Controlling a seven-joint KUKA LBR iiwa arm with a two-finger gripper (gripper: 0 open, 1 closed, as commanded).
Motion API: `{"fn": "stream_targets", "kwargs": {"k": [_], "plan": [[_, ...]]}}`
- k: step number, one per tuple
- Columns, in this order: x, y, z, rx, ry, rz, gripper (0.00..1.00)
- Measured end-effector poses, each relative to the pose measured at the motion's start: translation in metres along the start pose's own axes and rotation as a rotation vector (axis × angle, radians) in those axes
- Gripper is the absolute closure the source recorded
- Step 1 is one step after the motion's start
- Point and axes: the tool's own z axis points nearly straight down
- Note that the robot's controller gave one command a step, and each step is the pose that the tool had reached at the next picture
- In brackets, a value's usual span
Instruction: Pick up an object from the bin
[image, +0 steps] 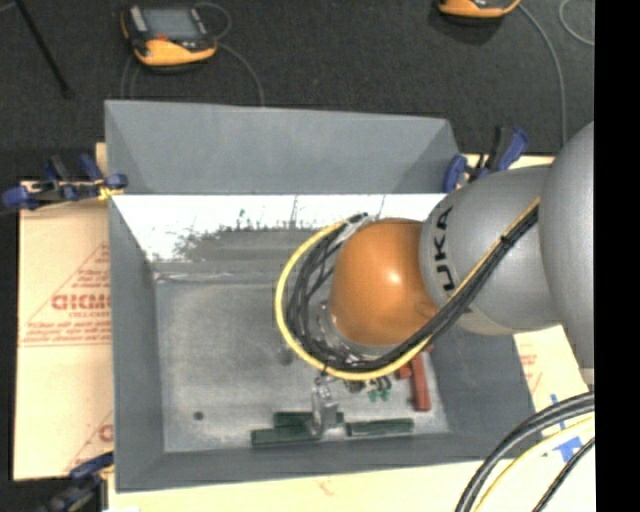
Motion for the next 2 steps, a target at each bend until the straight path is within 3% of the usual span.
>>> {"fn": "stream_targets", "kwargs": {"k": [1,2], "plan": [[0.003,0.004,0.013,-0.001,0.003,-0.065,0.0],[0.011,-0.003,-0.01,-0.003,0.008,-0.284,0.0]]}}
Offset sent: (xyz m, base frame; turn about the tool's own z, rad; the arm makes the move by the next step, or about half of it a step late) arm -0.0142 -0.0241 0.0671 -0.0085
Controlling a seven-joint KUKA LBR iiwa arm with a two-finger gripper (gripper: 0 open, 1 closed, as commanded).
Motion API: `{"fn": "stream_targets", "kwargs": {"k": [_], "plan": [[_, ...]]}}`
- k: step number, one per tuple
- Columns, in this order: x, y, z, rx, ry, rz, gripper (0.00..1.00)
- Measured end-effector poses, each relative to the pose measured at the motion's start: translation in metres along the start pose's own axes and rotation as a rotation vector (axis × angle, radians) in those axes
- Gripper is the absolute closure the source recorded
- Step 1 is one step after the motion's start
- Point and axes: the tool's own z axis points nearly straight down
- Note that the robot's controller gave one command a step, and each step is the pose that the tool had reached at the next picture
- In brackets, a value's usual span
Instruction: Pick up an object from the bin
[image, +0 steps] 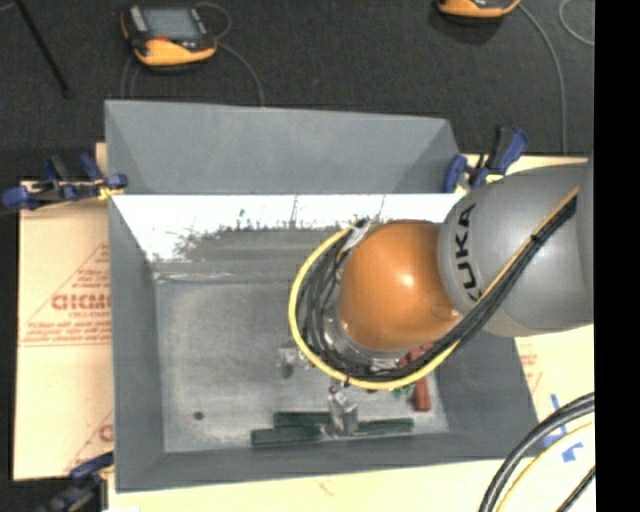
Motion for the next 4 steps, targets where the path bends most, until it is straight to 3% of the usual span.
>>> {"fn": "stream_targets", "kwargs": {"k": [1,2,3,4], "plan": [[0.0189,-0.0113,0.0349,0.001,-0.004,0.009,1.0],[0.0172,-0.0119,0.034,0.002,-0.009,0.012,0.0],[0.0169,-0.0123,0.0336,0.003,-0.011,0.015,1.0],[0.0169,-0.0124,0.0336,0.003,-0.011,0.015,1.0]]}}
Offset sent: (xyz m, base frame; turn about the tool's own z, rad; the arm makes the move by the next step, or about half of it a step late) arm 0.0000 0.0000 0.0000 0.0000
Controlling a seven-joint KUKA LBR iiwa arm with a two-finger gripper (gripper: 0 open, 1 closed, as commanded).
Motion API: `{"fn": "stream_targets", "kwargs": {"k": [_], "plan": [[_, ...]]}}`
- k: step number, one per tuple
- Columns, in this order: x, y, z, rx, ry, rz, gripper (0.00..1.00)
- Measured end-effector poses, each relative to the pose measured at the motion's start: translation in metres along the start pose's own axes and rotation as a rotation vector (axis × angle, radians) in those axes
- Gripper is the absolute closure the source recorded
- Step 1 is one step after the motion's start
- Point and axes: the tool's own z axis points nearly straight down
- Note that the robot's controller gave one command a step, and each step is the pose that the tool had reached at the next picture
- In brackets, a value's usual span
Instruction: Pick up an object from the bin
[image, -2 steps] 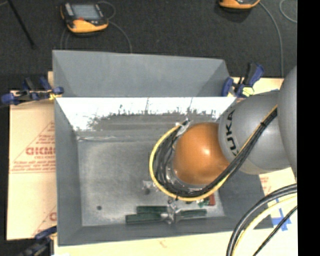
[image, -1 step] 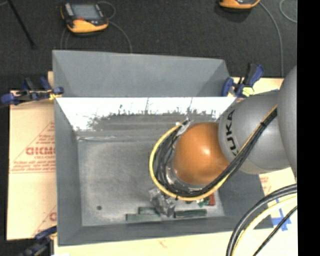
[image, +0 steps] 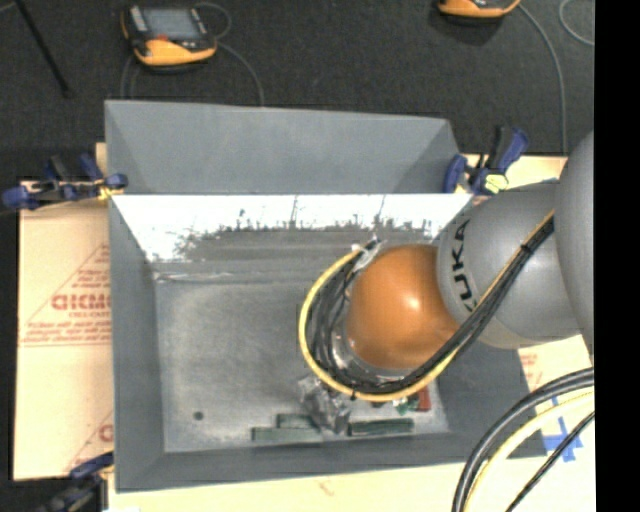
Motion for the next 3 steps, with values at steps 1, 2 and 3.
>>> {"fn": "stream_targets", "kwargs": {"k": [1,2,3], "plan": [[0.002,0.008,-0.051,-0.004,0.014,0.023,1.0],[-0.039,0.002,-0.036,-0.003,0.007,0.011,0.0],[-0.039,0.002,-0.037,-0.002,0.005,0.014,0.0]]}}
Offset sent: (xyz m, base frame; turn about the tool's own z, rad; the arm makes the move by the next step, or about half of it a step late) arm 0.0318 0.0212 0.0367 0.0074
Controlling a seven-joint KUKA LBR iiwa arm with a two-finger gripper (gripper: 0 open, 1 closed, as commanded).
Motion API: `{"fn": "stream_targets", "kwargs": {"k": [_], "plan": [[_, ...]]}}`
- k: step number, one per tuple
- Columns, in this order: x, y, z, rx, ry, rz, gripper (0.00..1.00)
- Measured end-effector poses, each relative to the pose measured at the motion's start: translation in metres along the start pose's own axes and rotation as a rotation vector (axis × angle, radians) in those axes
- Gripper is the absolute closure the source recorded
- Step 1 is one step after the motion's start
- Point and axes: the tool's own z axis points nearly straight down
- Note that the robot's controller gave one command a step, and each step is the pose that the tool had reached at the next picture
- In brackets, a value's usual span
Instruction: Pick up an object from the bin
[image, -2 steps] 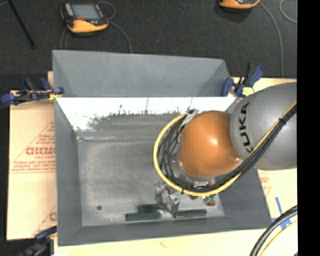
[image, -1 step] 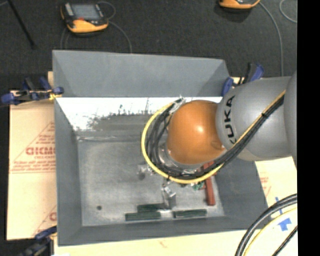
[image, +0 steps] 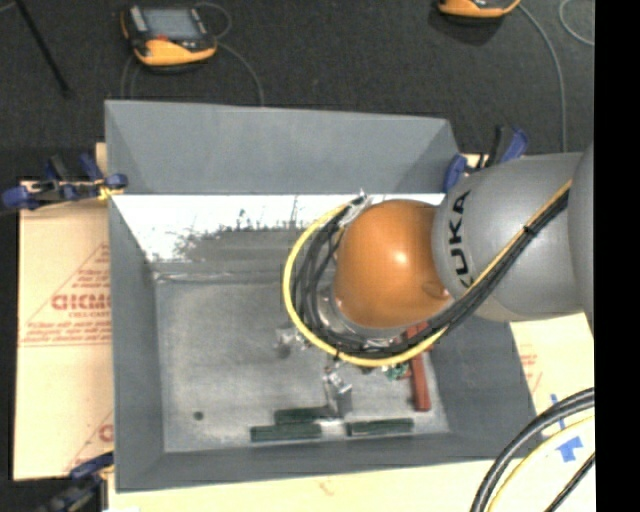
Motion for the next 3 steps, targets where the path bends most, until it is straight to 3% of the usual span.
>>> {"fn": "stream_targets", "kwargs": {"k": [1,2,3], "plan": [[0.006,0.006,0.016,0.004,-0.005,-0.088,0.0],[0.033,0.011,0.051,0.002,-0.003,-0.352,1.0],[0.033,0.011,0.051,0.002,-0.003,-0.352,1.0]]}}
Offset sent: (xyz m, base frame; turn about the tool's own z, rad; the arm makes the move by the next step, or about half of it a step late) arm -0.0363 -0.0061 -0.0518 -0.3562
